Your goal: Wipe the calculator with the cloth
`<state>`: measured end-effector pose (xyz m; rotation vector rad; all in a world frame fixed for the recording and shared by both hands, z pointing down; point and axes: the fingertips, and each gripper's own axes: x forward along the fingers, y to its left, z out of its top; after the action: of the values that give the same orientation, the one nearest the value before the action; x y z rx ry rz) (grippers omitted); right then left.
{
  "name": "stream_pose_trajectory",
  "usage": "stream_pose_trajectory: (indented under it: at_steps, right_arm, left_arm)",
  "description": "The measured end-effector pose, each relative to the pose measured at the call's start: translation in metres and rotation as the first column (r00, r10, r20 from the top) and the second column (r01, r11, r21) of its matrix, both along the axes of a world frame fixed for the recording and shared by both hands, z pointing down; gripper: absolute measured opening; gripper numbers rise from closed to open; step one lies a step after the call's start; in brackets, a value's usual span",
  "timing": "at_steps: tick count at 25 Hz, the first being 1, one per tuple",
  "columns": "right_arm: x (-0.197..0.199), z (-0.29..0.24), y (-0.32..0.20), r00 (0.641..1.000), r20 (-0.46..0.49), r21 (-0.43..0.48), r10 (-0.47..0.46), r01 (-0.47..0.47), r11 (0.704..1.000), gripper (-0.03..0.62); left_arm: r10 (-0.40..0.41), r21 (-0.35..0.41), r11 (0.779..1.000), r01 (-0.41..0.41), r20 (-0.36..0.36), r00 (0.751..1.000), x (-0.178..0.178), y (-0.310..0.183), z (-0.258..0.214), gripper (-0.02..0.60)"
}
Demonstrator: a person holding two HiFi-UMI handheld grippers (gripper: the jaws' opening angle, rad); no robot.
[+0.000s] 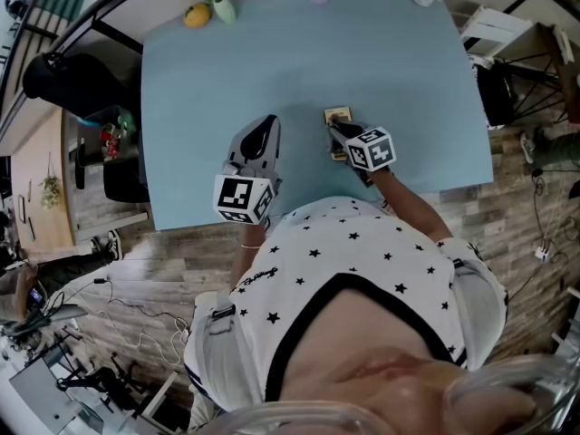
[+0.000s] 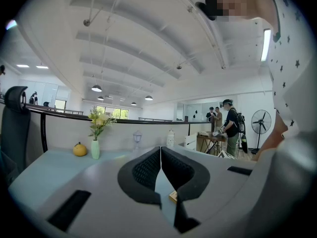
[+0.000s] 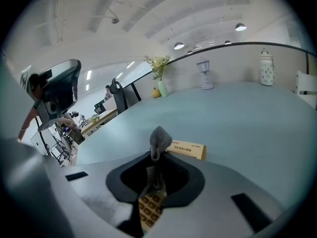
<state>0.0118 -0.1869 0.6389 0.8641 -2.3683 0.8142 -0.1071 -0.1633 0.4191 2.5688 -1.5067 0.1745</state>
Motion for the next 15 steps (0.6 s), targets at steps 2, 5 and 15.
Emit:
stream_pose_trajectory:
  at_steps: [2, 5, 15]
  right_arm:
    - [0.003, 0.001, -0.002, 1.000, 0.000, -0.005, 0.010, -0.010, 1.000, 0.049]
    - [0.012, 0.001, -0.005, 0.999, 0.000, -0.012, 0.037, -0.037, 0.999, 0.049]
    - [0.045, -0.001, -0.014, 0.991, -0.009, -0.004, 0.133, -0.133, 0.991, 0.049]
  left_arm:
    - [0.005, -0.003, 1.000, -0.005, -0.001, 1.000, 0.001, -0.001, 0.001, 0.031]
    - [0.017, -0.005, 1.000, -0.017, -0.001, 1.000, 0.004, -0.002, 0.002, 0.031]
    - [0.063, -0.009, 0.998, -0.063, 0.000, 0.998, 0.019, -0.005, 0.001, 0.031]
